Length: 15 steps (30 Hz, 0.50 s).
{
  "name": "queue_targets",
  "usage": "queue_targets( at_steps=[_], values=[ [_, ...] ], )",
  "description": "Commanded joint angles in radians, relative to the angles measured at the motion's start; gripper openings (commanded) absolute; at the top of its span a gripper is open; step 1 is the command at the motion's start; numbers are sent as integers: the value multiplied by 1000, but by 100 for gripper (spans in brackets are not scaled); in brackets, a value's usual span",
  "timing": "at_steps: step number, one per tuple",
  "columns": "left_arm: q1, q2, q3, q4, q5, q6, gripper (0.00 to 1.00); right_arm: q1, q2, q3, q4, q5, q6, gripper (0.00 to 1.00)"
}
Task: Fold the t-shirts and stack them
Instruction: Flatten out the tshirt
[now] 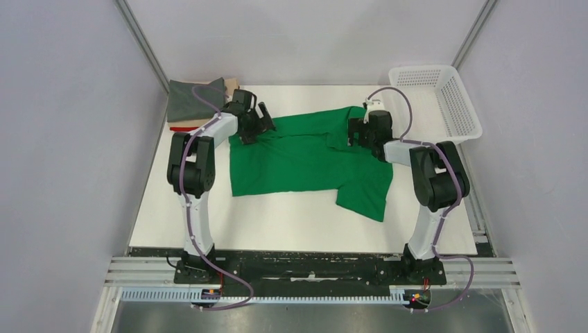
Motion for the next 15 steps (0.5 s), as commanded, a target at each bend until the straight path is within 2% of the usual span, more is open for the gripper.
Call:
queue_targets(
  at_steps=[1,4,8,10,13,15],
  values=[
    [-6,-75,27,-126,-81,85,100,-6,-99,37,28,-34,-1,98],
    [-18,-245,-119,-142,-125,68,100,-5,-232,-79,89,-48,21,98],
    [-18,-480,-384,-213,-262,-39,100,-20,-373,-215,147,-62,116,98],
    [-19,-567,-469,-300,-318,-88,100,-47,-395,-238,139,-162,172,98],
    [-18,-666,-584,-340,-321,-136,99,-98,-388,-240,132,-328,207,98],
    [-18,-703,-632,-327,-310,-165,94,-109,-389,-259,178,-387,198,98]
  ],
)
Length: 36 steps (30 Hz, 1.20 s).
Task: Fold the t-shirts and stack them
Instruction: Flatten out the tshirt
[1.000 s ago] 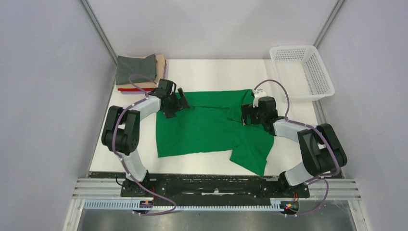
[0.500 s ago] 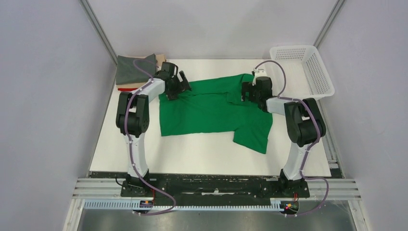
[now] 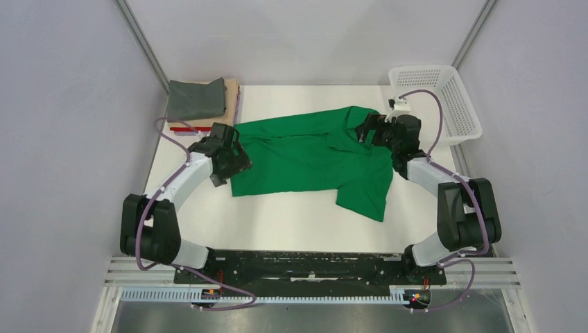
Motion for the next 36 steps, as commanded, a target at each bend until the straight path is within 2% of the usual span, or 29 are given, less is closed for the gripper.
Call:
queue_targets(
  at_steps=[1,3,9,23,24,25,27,28,32,36],
  values=[
    [1,-50,-105,-51,-56,-124,92,-29,-9,-60,93,-168,47,98],
    [1,-36,-113,-45,-52,-154,85,-20,-39,-87,132,-131,26,98],
    [1,24,-143,0,-11,-217,68,23,-92,-61,-11,98,-79,98],
    [1,199,-142,38,-68,-212,47,57,-189,-106,-79,293,-124,98],
    [1,213,-143,55,-66,-209,42,59,-201,-110,-87,304,-131,98],
    [1,226,-139,69,-61,-208,33,60,-215,-114,-98,321,-131,98],
    [1,240,-122,71,-54,-203,5,60,-253,-142,-108,324,-124,98],
    [1,240,-118,74,-53,-201,2,59,-281,-159,-114,317,-102,98],
    [1,198,-125,93,-64,-155,2,40,-355,-213,-169,207,-80,98],
    [1,135,-131,117,-35,-82,2,35,-371,-177,-375,192,-88,98]
  ],
)
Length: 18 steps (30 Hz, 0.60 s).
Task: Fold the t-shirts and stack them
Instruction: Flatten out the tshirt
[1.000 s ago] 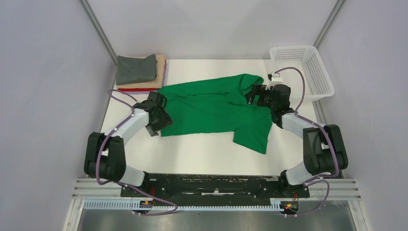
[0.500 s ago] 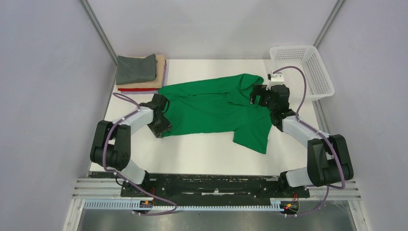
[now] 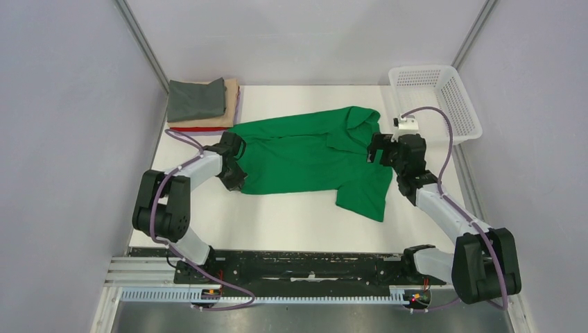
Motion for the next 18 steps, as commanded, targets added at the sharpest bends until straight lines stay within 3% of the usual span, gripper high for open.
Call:
queue_targets(
  at_steps=[1,5,9,12,18],
  values=[
    [-1,-48,-45,114,8,91,2,1,-32,20,-223,-47,3,98],
    [-1,-89,-42,90,36,123,2,146,-33,30,-440,120,-13,98],
    [-1,-136,-55,77,52,112,2,233,3,15,-615,141,68,95],
    [-1,-160,-63,77,56,108,2,295,22,-20,-654,155,108,91],
    [-2,-162,-64,70,50,102,2,308,60,-54,-635,118,159,76]
  ],
)
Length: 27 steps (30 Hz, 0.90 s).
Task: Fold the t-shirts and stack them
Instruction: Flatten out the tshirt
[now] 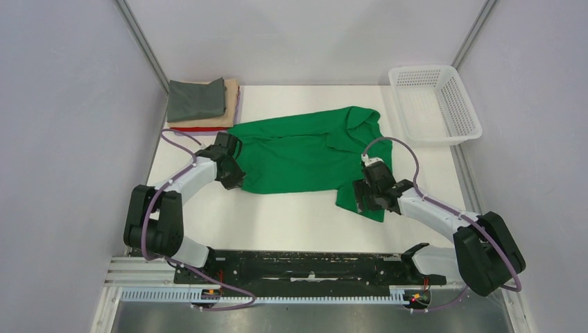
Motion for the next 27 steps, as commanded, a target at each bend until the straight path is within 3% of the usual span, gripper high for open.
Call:
queue_targets(
  at_steps=[1,11,17,23,27],
  values=[
    [-2,-27,-9,15,9,27,2,3,10,-17,-42,2,73,73],
    [-2,-37,-9,16,-3,21,2,3,-90,-4,-199,52,101,72],
    [-3,-39,-8,17,-9,17,2,2,-104,-24,-201,20,106,71],
    [-3,-45,-15,16,-26,14,2,-4,-32,-90,-176,73,141,63],
    [-2,-46,-13,13,-24,15,2,-8,-18,-150,-89,-37,176,51]
  ],
)
